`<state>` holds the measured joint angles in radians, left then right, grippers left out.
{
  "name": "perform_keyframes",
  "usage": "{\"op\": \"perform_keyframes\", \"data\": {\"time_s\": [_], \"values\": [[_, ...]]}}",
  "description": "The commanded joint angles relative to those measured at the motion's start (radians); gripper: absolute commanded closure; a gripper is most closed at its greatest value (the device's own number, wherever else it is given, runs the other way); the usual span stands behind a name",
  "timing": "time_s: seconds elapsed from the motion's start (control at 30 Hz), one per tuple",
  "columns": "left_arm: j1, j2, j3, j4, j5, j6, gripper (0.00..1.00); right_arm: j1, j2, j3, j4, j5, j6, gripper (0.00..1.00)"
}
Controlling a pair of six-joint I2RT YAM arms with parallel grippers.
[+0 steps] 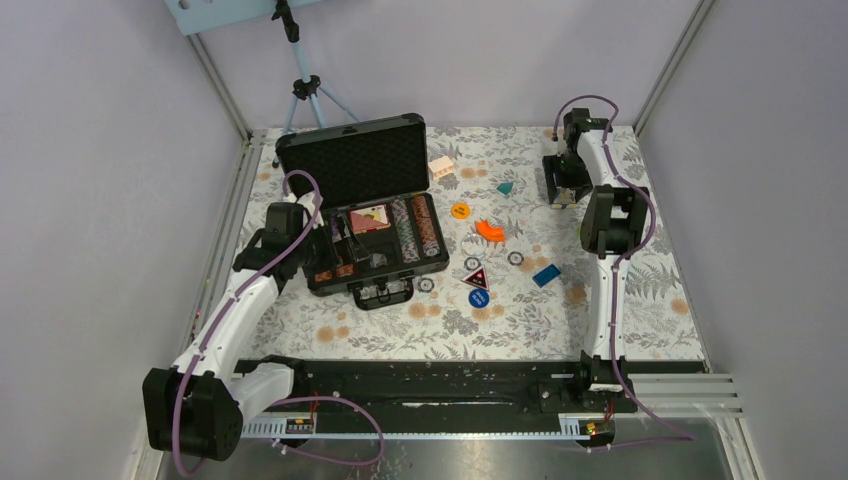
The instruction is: Pack up texas hold em set
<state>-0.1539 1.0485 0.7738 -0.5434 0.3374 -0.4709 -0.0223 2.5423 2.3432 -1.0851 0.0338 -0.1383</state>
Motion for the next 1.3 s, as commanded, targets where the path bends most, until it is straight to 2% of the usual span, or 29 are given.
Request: {"op": "perform_keyframes", "data": {"time_s": [0.0, 0.3, 0.43, 0.63, 0.87, 1.03, 1.27], "values": [[-0.003, -0.024, -0.006, 0.045, 0.017, 0.005, 0.01, -0.001, -0.076, -0.034, 0.034, -0.06, 0.018, 0.64], [-0.004, -0.031, -0.008, 0.045, 0.011, 0.005, 0.01, 0.002, -0.269, -0.13, 0.129, -0.1, 0.044, 0.64], [-0.004, -0.034, -0.007, 0.044, 0.01, 0.005, 0.01, 0.017, -0.37, -0.222, 0.159, -0.151, 0.058, 0.63], [-0.003, -0.047, -0.008, 0.044, 0.007, 0.006, 0.01, 0.123, -0.6, -0.501, 0.299, -0.172, 0.041, 0.6], [-0.003, -0.084, -0.005, 0.042, -0.027, 0.007, 0.01, 0.307, -0.791, -0.736, 0.354, -0.216, -0.009, 0.6], [-0.001, -0.147, 0.0, 0.03, -0.104, 0.007, 0.01, 0.468, -0.814, -0.77, 0.366, -0.267, -0.077, 0.6], [0.0, -0.276, 0.031, -0.028, -0.275, 0.013, 0.01, 0.631, -0.726, -0.664, 0.37, -0.369, -0.216, 0.6]]}}
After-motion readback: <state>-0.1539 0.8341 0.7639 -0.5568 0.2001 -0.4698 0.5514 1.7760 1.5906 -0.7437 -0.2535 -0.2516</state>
